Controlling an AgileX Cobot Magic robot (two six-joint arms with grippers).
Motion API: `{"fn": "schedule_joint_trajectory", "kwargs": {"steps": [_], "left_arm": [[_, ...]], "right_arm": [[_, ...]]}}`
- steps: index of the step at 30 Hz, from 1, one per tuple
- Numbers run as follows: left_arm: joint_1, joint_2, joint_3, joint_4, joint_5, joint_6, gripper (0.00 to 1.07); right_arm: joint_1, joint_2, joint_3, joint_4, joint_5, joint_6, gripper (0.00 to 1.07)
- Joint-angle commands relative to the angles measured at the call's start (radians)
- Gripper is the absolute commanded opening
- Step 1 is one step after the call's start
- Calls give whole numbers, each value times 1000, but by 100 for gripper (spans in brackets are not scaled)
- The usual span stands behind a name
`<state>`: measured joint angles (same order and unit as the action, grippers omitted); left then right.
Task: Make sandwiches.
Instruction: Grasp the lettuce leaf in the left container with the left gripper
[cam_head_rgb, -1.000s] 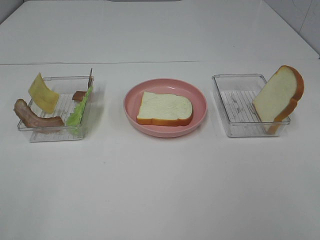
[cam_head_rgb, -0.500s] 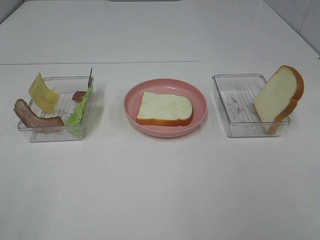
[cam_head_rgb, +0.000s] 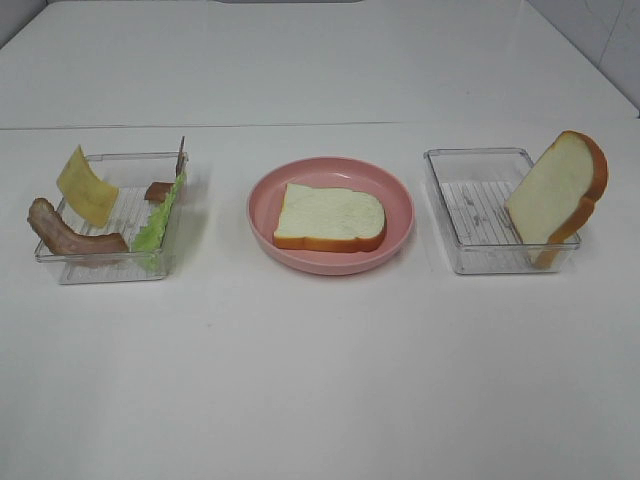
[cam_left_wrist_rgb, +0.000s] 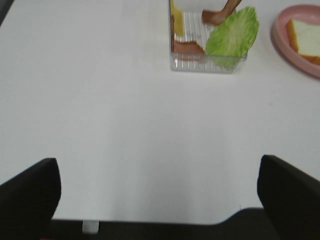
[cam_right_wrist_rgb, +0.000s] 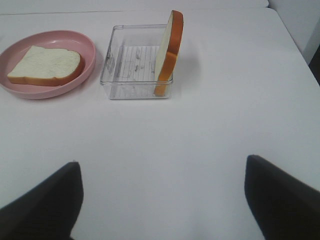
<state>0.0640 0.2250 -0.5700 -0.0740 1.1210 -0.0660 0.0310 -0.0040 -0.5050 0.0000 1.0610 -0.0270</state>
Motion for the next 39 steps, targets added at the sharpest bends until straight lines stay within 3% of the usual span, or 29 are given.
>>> {"fn": "schedule_joint_trajectory", "kwargs": {"steps": [1,6,7,8,10,13,15,19,24,29,39], "left_arm": [[-2,248,-99,37,72,-7,102],[-2,463,-208,74,82,11,102],[-2,587,-273,74,94,14,102],[-2,587,-273,74,94,14,102],[-2,754,-395,74,124,35,102],[-2,809,-437,74,129,34,102],[-2,1002,-589,68,153,34,102],[-41,1114,-695,62,153,32,102],[-193,1329,-837,59,153,-54,102],[-290,1510,-947,58,135,-116,102],[-377,1782,-1149,54,97,-161,102]], "right_arm": [[0,-24,4,0,-11,-10,85],[0,-24,4,0,-11,-10,85],[0,-24,4,0,-11,-10,85],[0,-24,4,0,-11,-10,85],[0,-24,4,0,-11,-10,85],[0,-24,4,0,-11,-10,85],[0,-24,4,0,-11,-10,85],[0,-24,4,0,-11,-10,85],[0,-23,4,0,-11,-10,85],[0,-23,4,0,-11,-10,85],[0,-23,4,0,-11,-10,85]]}}
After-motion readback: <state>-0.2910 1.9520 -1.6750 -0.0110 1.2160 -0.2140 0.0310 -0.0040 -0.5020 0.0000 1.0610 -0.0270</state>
